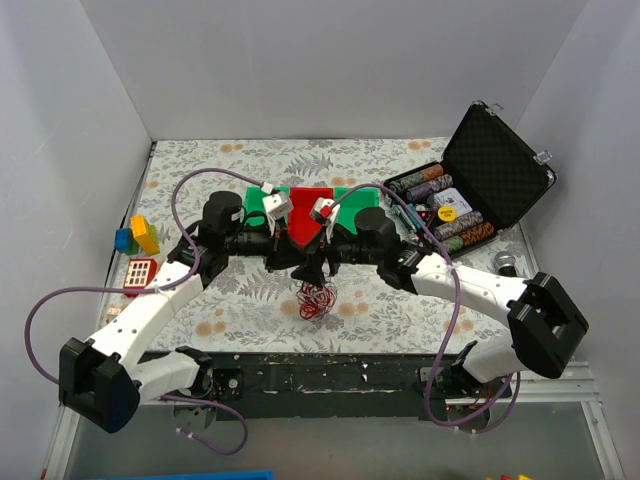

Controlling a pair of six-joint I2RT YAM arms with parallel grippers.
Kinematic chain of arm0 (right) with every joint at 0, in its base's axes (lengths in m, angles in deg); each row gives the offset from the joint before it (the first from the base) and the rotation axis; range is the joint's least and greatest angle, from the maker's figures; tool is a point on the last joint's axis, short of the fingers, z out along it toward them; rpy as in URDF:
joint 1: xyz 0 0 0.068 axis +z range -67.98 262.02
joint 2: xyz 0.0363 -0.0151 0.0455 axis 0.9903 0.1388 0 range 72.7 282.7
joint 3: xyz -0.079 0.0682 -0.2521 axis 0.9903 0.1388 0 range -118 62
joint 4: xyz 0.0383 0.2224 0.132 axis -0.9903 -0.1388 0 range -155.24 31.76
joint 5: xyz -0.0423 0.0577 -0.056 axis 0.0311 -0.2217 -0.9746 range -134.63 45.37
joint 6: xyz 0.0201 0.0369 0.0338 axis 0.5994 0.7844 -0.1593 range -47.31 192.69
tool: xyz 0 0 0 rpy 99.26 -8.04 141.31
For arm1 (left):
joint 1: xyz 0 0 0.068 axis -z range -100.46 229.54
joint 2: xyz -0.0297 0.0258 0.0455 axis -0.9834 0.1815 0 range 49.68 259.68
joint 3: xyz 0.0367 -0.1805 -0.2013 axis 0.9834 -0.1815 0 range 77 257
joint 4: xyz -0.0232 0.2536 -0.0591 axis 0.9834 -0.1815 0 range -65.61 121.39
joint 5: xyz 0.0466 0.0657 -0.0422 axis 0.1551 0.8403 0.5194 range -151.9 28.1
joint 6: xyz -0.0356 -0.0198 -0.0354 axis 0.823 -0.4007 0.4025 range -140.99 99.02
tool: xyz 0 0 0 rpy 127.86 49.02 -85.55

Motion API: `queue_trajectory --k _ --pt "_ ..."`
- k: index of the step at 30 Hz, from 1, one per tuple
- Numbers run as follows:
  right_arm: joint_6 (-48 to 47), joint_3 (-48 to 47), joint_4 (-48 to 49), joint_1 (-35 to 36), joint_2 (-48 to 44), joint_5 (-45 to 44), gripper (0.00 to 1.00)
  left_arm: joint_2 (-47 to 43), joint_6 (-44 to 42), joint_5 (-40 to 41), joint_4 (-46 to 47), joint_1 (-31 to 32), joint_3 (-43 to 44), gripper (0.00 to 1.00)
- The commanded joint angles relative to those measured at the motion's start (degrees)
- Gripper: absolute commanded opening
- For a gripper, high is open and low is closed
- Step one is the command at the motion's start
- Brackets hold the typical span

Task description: Untangle the cables

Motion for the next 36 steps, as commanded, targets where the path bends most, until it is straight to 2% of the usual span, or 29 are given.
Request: queue_trajectory --k 1,10,18,23,30,36 --pt "1.6 2.7 5.7 0.4 0.9 -1.5 0.86 -3.4 6.3 -2.2 4.2 0.7 4.9 0.00" --pt "2.8 11.9 9.6 0.4 -0.6 -3.2 0.83 -3.4 12.0 3.0 8.8 0.7 14.3 0.00" --pt "3.0 15.2 9.9 0.3 2.2 -3.1 0.77 -1.6 16.3 4.4 10.8 0.7 23.1 0.00" --pt "2.2 17.7 8.5 0.2 2.2 -6.2 0.77 0.8 12.9 10.0 10.1 0.7 33.4 0.00" --pt "2.4 16.5 6.1 0.2 3.5 -8.3 0.77 5.7 11.7 17.2 9.8 0.7 49.3 0.00" --pt "2.4 16.1 5.0 0.2 3.9 -8.7 0.78 10.6 9.9 20.0 9.3 0.7 63.0 0.00"
